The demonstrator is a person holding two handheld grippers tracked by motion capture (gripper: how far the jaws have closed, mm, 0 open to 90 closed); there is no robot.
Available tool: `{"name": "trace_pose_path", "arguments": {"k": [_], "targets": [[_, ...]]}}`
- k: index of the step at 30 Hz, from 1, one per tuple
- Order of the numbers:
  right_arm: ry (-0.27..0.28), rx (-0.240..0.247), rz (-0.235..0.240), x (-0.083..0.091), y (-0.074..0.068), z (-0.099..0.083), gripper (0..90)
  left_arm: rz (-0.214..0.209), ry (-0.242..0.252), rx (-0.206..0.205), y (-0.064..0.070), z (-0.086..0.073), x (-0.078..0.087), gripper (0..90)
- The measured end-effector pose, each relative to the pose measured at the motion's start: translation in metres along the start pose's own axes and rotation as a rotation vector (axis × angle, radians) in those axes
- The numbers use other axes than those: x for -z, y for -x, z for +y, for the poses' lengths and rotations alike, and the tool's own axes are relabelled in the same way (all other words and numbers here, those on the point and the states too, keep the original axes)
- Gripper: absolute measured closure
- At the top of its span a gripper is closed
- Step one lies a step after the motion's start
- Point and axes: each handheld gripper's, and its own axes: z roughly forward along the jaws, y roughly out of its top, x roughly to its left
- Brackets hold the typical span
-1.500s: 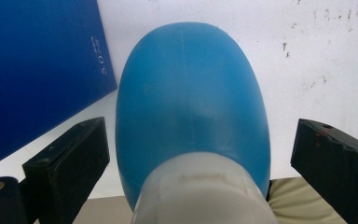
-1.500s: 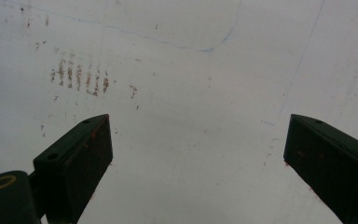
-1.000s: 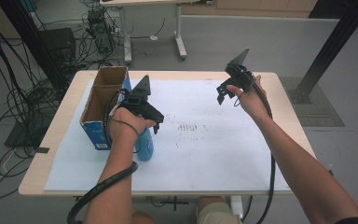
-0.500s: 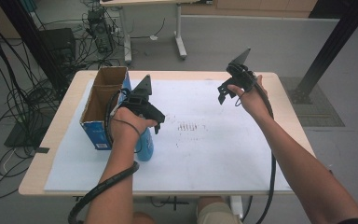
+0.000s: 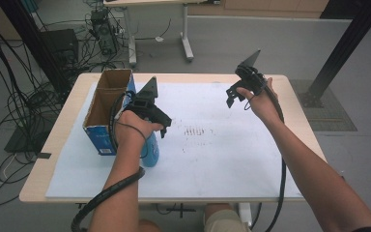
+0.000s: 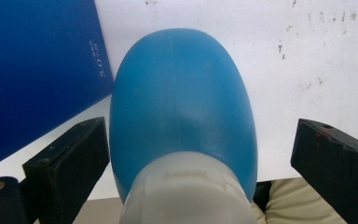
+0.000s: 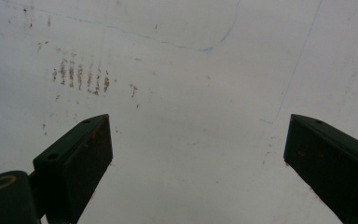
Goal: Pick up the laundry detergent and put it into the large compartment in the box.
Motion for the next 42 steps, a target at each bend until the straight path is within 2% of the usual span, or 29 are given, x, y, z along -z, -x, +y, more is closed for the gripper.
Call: {"name": "trace_pose_path", "arguments": {"k": [26, 42], "targets": [[0.000, 0.010, 0.000, -0.0026, -0.0029, 0.0009, 7.5, 0.002, 0.004, 0.003, -0.0024, -0.0010, -0.0014, 5.2], [-0.005, 0.007, -0.002, -0.0028, -0.0033, 0.0020, 7.4, 0.013, 0.018, 0.003, -0.0025, -0.0035, -0.0029, 12.9]]}}
